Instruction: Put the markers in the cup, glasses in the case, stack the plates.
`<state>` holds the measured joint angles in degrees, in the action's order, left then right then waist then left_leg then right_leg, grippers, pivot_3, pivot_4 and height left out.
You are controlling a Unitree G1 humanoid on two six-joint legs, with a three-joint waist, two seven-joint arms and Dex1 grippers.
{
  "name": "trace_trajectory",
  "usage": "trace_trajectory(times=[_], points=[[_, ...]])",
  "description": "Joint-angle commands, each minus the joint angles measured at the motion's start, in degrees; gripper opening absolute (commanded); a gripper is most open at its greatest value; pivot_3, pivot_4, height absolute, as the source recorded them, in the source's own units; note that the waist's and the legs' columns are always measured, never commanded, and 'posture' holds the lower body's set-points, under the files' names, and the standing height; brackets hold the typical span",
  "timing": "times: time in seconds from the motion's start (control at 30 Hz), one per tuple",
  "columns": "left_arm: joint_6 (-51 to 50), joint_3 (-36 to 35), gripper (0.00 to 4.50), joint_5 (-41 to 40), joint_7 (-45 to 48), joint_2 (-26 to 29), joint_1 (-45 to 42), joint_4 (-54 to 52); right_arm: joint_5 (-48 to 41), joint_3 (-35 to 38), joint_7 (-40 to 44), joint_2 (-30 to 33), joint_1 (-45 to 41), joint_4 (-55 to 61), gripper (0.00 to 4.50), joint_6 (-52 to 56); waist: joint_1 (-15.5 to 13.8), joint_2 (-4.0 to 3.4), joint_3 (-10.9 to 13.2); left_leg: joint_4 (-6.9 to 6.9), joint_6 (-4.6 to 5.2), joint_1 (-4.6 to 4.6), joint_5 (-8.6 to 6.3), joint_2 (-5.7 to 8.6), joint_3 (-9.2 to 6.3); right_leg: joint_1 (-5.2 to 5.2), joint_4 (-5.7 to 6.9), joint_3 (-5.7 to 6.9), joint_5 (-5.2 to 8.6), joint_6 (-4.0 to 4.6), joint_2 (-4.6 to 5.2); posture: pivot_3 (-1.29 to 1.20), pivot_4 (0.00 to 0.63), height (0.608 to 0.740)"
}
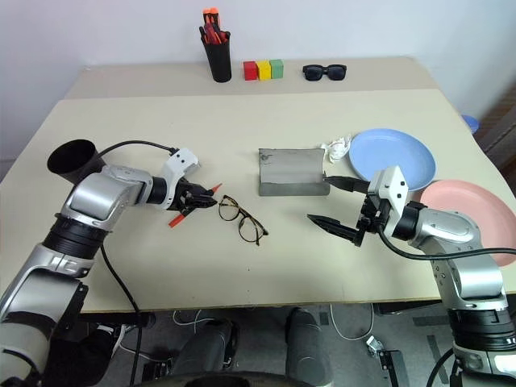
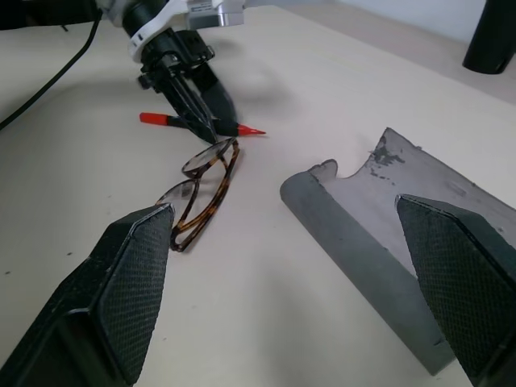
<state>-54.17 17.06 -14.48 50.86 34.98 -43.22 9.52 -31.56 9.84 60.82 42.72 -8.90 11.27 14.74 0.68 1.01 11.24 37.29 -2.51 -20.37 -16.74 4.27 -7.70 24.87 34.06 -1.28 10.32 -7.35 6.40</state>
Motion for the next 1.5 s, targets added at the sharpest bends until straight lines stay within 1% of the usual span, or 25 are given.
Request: trace_trajectory(times=[0.03, 0.07, 0.17, 0.23, 0.3, 0.37, 0.4, 0.47, 0.5, 0.53, 0.6, 0.63, 0.7, 0.77, 0.87, 0.97, 1.1, 1.23, 1.5], points=[[0.0, -1.6, 0.13, 0.5, -1.1, -0.7, -0.9, 0.5, -0.3, 1.0, -0.3, 0.2, -0.5, 2.3, 4.50, -0.4, 0.0, 0.00, 0.0, 0.00, 0.00, 0.00, 0.00, 0.00, 0.00, 0.00, 0.00, 0.00, 0.00, 0.00, 0.00, 0.00, 0.150, 0.740], [0.1, -2.7, 0.03, 0.4, -1.8, -1.1, -1.1, 0.9, -0.3, 0.9, -0.3, 0.1, -0.6, 2.2, 4.50, -0.4, 0.0, 0.00, 0.0, 0.01, 0.00, 0.01, 0.00, 0.00, 0.00, -0.01, 0.00, 0.00, 0.00, 0.00, 0.00, 0.00, 0.150, 0.740], [3.5, -5.4, 0.03, 0.7, -3.6, -1.8, -1.7, 1.2, -0.3, 0.4, -0.3, 0.0, -1.1, 2.1, 4.50, -0.4, 0.0, 0.00, 0.0, 0.03, 0.00, 0.00, 0.00, 0.00, -0.01, -0.01, 0.01, 0.00, 0.00, 0.00, 0.01, 0.00, 0.150, 0.740], [7.3, -9.8, 0.03, 1.3, -8.5, -3.0, -3.7, 2.9, -0.2, 0.2, -0.3, -0.1, -1.4, 1.9, 4.50, -0.5, 0.0, 0.01, 0.0, 0.03, 0.00, 0.00, 0.00, 0.00, -0.01, -0.01, 0.00, 0.00, 0.00, 0.00, 0.01, 0.00, 0.150, 0.740], [13.9, -14.8, 0.03, 0.3, -11.2, -4.0, -4.7, 3.3, -0.1, 0.1, -0.2, -0.2, -1.6, 1.7, 4.50, -0.7, -0.1, 0.01, 0.0, 0.03, -0.01, -0.01, 0.01, 0.00, -0.03, 0.00, 0.00, 0.01, -0.01, 0.00, 0.01, 0.00, 0.150, 0.740], [17.6, -18.4, 0.03, -0.7, -13.2, -4.8, -5.1, 3.1, 0.0, 0.0, -0.1, -0.2, -1.8, 1.4, 4.50, -0.9, 0.0, 0.01, 0.0, 0.02, -0.02, -0.02, 0.01, -0.01, -0.03, 0.02, -0.01, 0.01, -0.01, 0.00, 0.01, 0.00, 0.150, 0.740], [20.9, -19.9, 0.03, -0.8, -13.4, -4.7, -4.8, 2.9, 0.1, -0.1, -0.1, -0.3, -2.0, 1.2, 4.50, -0.9, 0.0, 0.00, 0.0, 0.01, -0.02, -0.02, 0.01, -0.01, -0.03, 0.02, -0.02, 0.02, -0.01, 0.00, 0.02, 0.00, 0.150, 0.740], [31.5, -24.6, 0.03, -1.8, -13.8, -5.7, -3.5, 3.0, 0.3, -0.2, 0.0, -0.5, -2.7, 0.6, 4.50, -1.2, 0.1, -0.01, 0.0, -0.02, -0.02, 0.01, 0.01, 0.00, 0.01, 0.02, -0.03, 0.00, -0.01, 0.00, 0.04, 0.00, 0.150, 0.740], [36.4, -26.9, 0.03, -3.2, -12.6, -6.3, -2.8, 2.9, 0.4, -0.4, 0.0, -0.6, -3.1, 0.4, 4.50, -1.3, 0.1, -0.01, 0.0, -0.03, -0.03, 0.02, 0.01, 0.00, 0.03, 0.03, -0.04, 0.00, -0.01, 0.00, 0.04, 0.00, 0.150, 0.740], [39.9, -29.3, 0.03, -4.1, -13.3, -6.8, -2.4, 2.7, 0.6, -0.6, 0.1, -0.8, -3.4, 0.1, 4.50, -1.4, 0.1, -0.01, 0.0, -0.02, -0.05, 0.01, 0.02, -0.01, 0.03, 0.03, -0.04, 0.00, -0.01, 0.00, 0.05, 0.00, 0.150, 0.740], [45.0, -33.9, 0.03, -7.5, -13.7, -8.3, -1.8, 1.5, 0.7, -0.8, 0.2, -1.2, -4.0, -0.3, 4.50, -1.4, -0.1, -0.01, 0.0, -0.01, -0.06, 0.00, 0.03, -0.01, 0.03, 0.04, -0.03, 0.00, -0.02, 0.00, 0.06, 0.00, 0.150, 0.740], [46.2, -35.8, 0.03, -9.2, -13.7, -8.4, -1.3, 0.3, 0.7, -0.9, 0.3, -1.3, -4.3, -0.4, 4.50, -1.4, -0.1, 0.01, 0.0, 0.01, -0.06, -0.01, 0.03, -0.01, 0.02, 0.04, -0.03, 0.00, -0.02, 0.01, 0.06, 0.00, 0.150, 0.740], [51.8, -39.0, 0.03, -10.8, -13.3, -8.2, 0.6, -2.4, 0.9, -1.0, 0.4, -1.4, -4.7, -0.6, 4.50, -1.5, -0.1, 0.01, 0.0, 0.03, -0.05, -0.03, 0.02, 0.00, 0.02, 0.03, -0.04, 0.01, -0.03, 0.00, 0.06, 0.00, 0.150, 0.740], [56.8, -40.7, 0.03, -10.2, -13.1, -7.4, 2.8, -4.1, 1.0, -1.2, 0.6, -1.4, -5.0, -0.9, 4.50, -1.5, 0.0, 0.01, 0.0, 0.03, -0.05, -0.04, 0.02, 0.00, 0.03, 0.03, -0.05, 0.00, -0.03, -0.01, 0.07, 0.00, 0.150, 0.740], [60.6, -43.8, 0.03, -12.2, -13.2, -6.4, 5.1, -5.8, 0.8, -1.4, 1.1, -1.3, -6.0, -1.7, 4.50, -1.5, -0.1, 0.01, 0.0, 0.03, -0.05, -0.02, 0.02, 0.01, 0.05, 0.03, -0.04, -0.01, -0.03, -0.01, 0.07, 0.00, 0.150, 0.740], [64.6, -46.4, 0.03, -14.0, -11.3, -5.2, 7.2, -4.4, 1.0, -1.8, 1.6, -1.4, -7.0, -2.6, 4.50, -1.6, -0.1, 0.02, 0.0, 0.07, -0.05, 0.00, 0.02, 0.01, 0.04, -0.01, -0.01, 0.00, -0.04, -0.01, 0.06, 0.00, 0.150, 0.740], [67.8, -50.0, 0.03, -17.4, -9.8, -4.5, 9.1, 1.2, 1.2, -2.4, 2.3, -1.7, -8.1, -3.5, 4.50, -1.6, -0.1, 0.01, 0.0, 0.09, -0.04, 0.01, 0.02, 0.01, 0.04, -0.03, -0.01, 0.00, -0.05, -0.01, 0.06, 0.00, 0.150, 0.740], [71.3, -52.1, 0.03, -18.1, -9.8, -4.6, 10.6, 6.1, 1.0, -2.5, 2.3, -1.9, -8.5, -2.9, 4.50, -1.1, -0.1, 0.01, 0.0, 0.09, -0.03, 0.02, 0.02, 0.02, 0.04, -0.03, -0.02, 0.00, -0.05, -0.01, 0.05, 0.00, 0.150, 0.740], [77.5, -52.7, 0.03, -18.2, -8.0, -5.1, 11.5, 17.6, 0.2, -1.8, 2.4, -1.8, -7.7, -1.7, 4.50, -0.4, -0.1, 0.04, 0.0, 0.09, -0.03, 0.02, 0.02, 0.01, 0.03, -0.04, -0.01, 0.01, -0.05, -0.02, 0.04, 0.00, 0.150, 0.740]])
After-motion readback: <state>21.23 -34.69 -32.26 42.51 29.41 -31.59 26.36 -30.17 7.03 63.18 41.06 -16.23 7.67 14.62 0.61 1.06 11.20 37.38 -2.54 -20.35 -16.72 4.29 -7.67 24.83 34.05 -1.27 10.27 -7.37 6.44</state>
